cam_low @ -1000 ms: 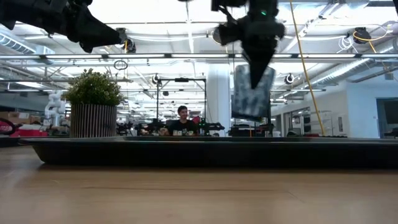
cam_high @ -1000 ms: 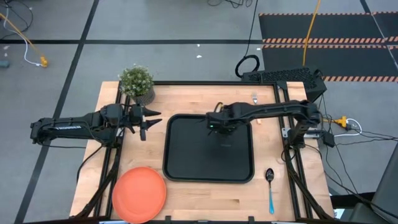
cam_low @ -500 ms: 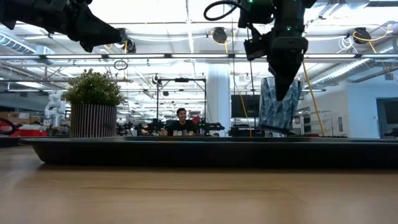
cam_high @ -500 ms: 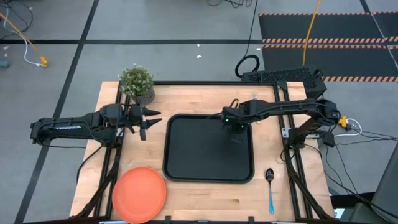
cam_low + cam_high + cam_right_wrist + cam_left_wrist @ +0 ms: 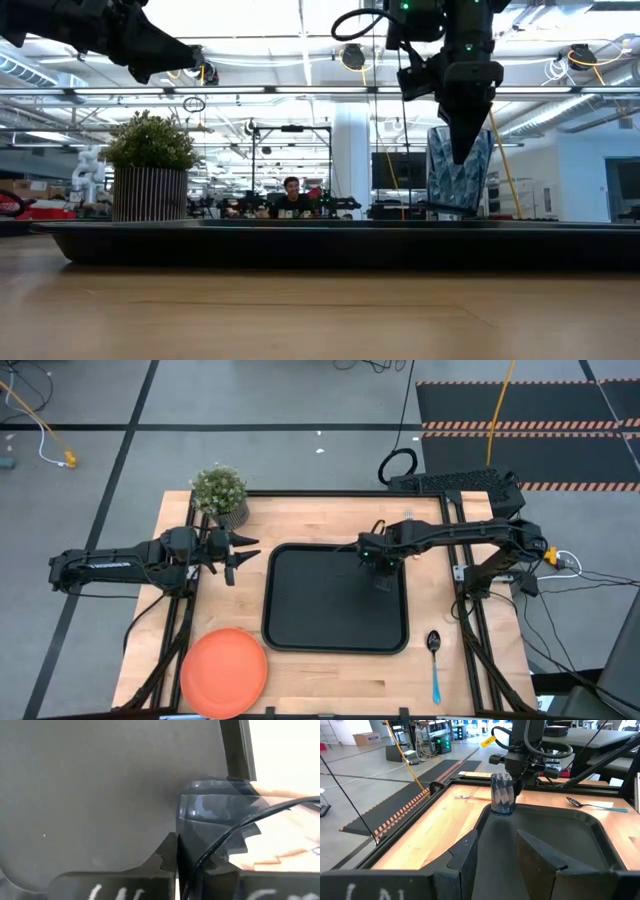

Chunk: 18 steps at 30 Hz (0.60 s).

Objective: Pick and place plate/cup/fork/spoon on tray
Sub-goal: Put the blue cup on the black tray

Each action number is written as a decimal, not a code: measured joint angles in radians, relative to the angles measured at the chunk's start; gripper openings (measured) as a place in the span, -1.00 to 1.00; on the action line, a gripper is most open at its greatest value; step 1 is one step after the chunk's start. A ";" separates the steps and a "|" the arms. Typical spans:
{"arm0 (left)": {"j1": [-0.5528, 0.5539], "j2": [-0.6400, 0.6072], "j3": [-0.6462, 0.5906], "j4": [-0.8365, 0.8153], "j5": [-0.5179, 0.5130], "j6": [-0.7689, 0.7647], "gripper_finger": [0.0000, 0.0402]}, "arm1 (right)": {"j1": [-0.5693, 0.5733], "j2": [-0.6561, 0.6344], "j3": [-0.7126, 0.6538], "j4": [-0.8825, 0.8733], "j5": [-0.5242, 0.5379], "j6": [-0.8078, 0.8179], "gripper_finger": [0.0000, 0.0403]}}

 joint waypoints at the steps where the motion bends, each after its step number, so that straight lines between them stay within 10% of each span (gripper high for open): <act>1: 0.000 0.000 0.000 0.000 0.000 0.000 -0.32 | 0.000 0.000 0.000 0.000 0.000 0.000 -1.00; 18: 0.000 0.000 0.000 0.000 -0.001 0.012 -0.32 | -0.049 -0.002 -0.131 0.125 -0.075 -0.047 -1.00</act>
